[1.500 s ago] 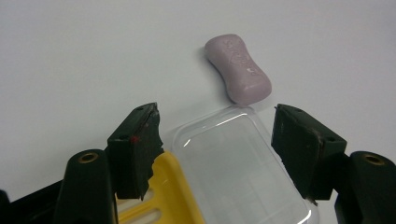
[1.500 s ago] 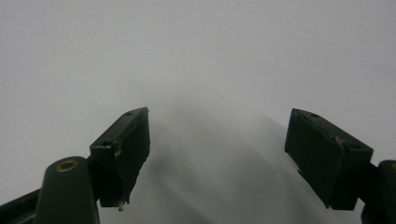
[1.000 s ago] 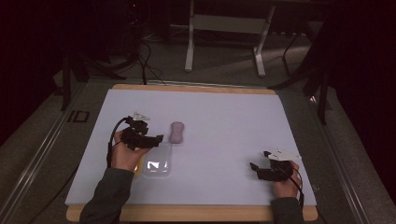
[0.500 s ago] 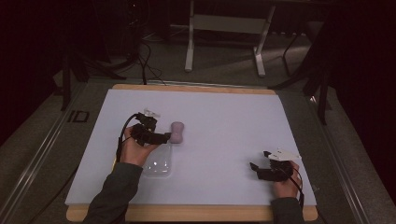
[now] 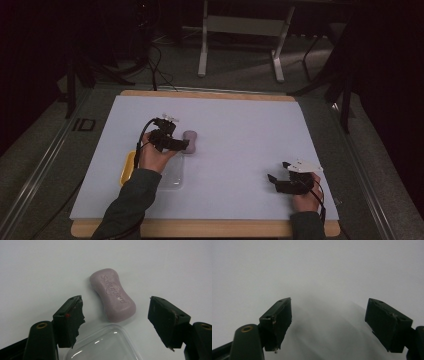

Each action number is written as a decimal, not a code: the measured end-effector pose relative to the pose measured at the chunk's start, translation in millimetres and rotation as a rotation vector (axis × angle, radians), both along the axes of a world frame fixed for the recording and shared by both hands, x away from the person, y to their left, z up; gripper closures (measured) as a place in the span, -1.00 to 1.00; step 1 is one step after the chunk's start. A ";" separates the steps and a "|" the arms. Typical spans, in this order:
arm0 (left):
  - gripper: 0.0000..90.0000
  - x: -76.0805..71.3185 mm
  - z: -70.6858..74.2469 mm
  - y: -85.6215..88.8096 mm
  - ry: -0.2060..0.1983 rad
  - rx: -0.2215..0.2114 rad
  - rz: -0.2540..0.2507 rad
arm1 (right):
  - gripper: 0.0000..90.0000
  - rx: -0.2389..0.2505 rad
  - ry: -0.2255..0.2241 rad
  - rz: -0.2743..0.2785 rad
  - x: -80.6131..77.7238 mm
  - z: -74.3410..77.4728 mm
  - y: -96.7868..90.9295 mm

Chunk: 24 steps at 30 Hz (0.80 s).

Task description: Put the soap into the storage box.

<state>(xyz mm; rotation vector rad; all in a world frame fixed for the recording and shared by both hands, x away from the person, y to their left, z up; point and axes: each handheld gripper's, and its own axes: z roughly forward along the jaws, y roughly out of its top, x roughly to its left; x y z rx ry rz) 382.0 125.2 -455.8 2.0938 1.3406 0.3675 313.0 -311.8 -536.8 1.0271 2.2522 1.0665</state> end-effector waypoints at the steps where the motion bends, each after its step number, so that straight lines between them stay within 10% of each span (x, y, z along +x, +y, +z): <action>1: -0.37 1.5 -0.8 -2.0 -0.001 0.008 -0.008 | -0.53 0.000 0.000 0.000 0.0 0.0 0.0; 24: -0.54 22.0 -15.5 -12.1 0.051 0.011 0.015 | -0.53 -0.012 -0.003 0.005 0.1 -0.3 0.8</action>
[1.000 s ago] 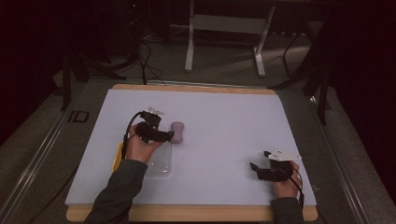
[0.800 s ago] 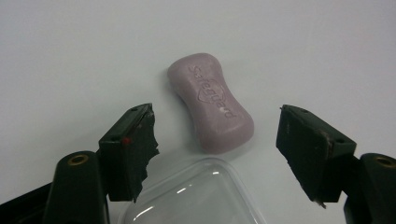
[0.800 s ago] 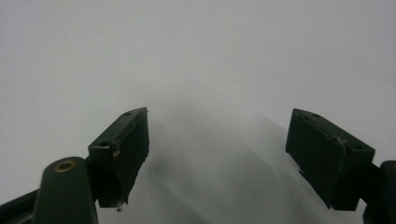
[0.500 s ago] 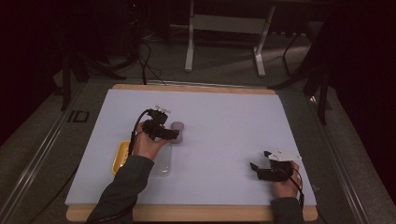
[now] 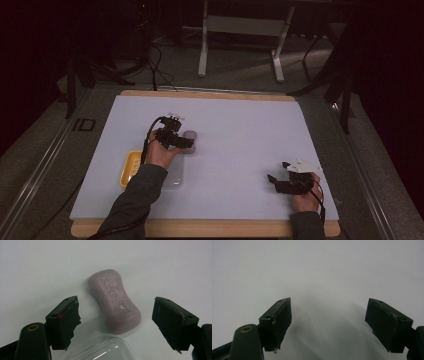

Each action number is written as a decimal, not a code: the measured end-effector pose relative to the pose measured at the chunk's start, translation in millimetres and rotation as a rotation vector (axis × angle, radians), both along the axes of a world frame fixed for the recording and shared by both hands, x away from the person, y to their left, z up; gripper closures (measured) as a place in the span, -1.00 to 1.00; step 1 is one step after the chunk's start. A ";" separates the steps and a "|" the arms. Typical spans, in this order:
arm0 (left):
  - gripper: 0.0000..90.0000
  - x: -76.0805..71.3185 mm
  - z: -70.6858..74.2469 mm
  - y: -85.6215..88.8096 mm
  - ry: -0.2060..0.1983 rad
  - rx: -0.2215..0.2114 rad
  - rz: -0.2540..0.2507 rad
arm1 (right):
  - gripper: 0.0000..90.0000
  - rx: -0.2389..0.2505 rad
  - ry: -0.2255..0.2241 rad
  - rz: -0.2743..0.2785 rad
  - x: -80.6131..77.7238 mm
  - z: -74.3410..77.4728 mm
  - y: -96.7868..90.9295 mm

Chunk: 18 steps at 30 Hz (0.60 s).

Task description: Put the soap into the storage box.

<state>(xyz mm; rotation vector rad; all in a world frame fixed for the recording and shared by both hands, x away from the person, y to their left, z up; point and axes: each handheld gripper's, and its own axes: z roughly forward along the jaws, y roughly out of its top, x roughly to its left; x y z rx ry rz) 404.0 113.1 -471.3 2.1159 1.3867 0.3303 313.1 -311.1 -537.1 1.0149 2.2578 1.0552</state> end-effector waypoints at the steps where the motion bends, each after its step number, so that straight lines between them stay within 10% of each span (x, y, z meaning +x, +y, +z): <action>1: -0.55 1.1 -1.1 -1.1 0.005 0.005 -0.001 | -0.54 0.000 0.001 0.000 0.0 0.0 0.1; 18: -0.61 13.0 -14.8 -17.6 0.054 0.005 -0.003 | -0.53 -0.008 0.006 0.002 -0.2 -0.2 1.3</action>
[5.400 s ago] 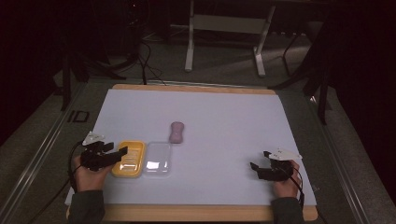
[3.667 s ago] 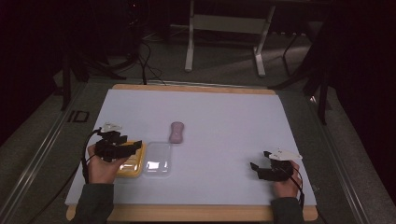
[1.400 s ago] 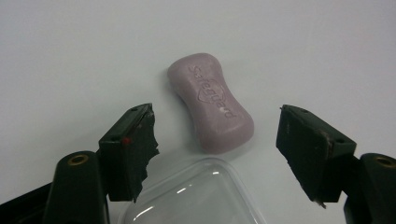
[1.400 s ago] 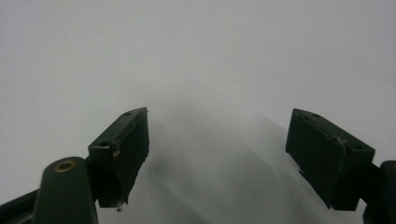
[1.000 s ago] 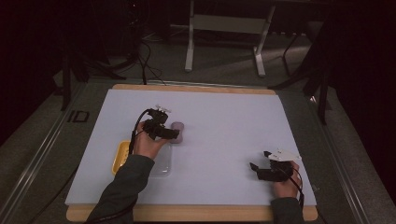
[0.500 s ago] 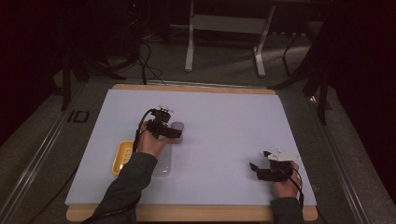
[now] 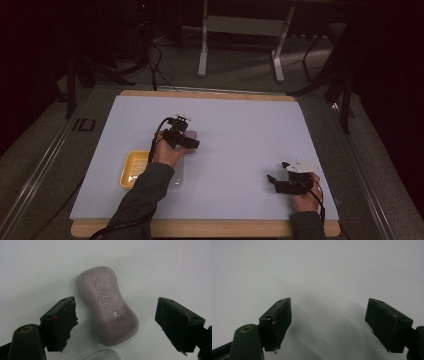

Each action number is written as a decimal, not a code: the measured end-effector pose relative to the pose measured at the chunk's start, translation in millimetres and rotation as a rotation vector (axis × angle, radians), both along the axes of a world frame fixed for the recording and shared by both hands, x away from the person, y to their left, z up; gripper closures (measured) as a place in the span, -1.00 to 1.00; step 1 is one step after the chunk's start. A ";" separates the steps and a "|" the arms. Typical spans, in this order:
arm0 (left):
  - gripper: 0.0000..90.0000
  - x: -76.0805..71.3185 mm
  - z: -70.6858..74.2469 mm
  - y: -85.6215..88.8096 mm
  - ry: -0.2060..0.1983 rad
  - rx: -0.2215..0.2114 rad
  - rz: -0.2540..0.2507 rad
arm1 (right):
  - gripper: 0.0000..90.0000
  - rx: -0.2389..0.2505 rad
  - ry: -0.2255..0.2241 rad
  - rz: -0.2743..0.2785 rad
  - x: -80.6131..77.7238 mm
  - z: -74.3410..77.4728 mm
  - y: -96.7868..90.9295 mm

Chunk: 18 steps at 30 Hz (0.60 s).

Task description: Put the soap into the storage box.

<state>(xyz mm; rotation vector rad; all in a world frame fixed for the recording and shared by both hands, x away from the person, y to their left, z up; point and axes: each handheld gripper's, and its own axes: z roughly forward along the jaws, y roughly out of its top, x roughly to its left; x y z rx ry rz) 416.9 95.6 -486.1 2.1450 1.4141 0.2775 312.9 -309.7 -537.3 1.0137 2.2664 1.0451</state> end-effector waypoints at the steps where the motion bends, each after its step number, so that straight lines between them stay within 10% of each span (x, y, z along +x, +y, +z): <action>1: -0.61 0.6 -1.0 -0.7 0.001 -0.002 0.004 | -0.53 -0.001 0.000 0.000 0.0 0.0 0.0; 18: -0.35 16.9 -19.3 -7.3 0.044 0.034 0.039 | -0.53 -0.001 0.002 0.002 0.1 -0.1 0.2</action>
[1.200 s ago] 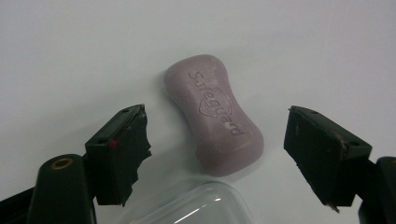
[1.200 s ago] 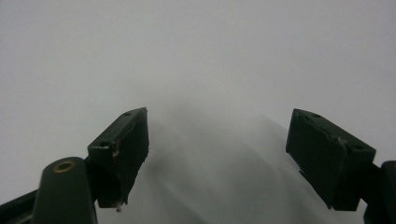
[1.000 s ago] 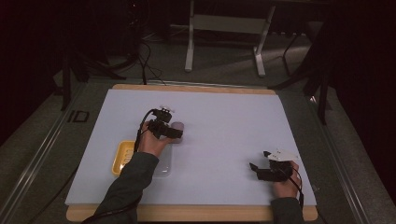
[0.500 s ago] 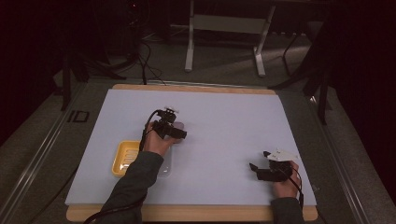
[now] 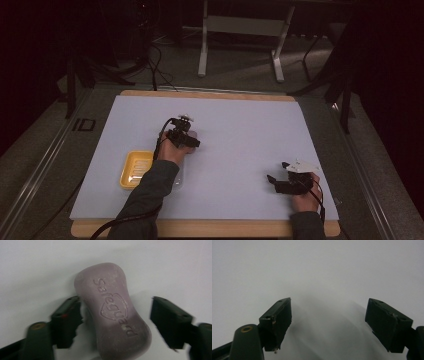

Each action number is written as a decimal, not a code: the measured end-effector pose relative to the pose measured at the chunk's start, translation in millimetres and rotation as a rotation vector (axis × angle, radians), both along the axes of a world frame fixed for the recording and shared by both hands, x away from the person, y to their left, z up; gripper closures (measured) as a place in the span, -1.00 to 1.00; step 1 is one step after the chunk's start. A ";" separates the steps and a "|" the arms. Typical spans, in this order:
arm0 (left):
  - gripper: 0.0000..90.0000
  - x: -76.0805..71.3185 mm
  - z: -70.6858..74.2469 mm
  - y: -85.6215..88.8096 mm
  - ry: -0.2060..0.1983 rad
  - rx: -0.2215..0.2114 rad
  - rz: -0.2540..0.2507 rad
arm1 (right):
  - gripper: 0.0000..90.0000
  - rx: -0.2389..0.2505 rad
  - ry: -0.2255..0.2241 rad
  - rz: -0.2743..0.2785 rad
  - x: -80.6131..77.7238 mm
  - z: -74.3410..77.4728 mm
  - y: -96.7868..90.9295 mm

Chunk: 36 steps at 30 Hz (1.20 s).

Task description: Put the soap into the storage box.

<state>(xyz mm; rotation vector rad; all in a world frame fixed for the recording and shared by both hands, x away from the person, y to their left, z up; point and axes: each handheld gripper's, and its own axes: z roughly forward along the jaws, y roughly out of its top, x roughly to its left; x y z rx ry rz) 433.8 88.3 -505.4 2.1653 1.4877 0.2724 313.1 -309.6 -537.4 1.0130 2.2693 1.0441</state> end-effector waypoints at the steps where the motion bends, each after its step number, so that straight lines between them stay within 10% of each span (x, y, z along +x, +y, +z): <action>1: -0.33 0.7 -0.5 0.3 0.008 0.000 0.001 | -0.53 -0.001 0.000 0.000 0.0 0.0 0.0; 36: 0.10 26.2 0.9 -6.8 0.133 0.097 -0.065 | -0.53 -0.016 0.004 0.007 0.6 -0.6 1.4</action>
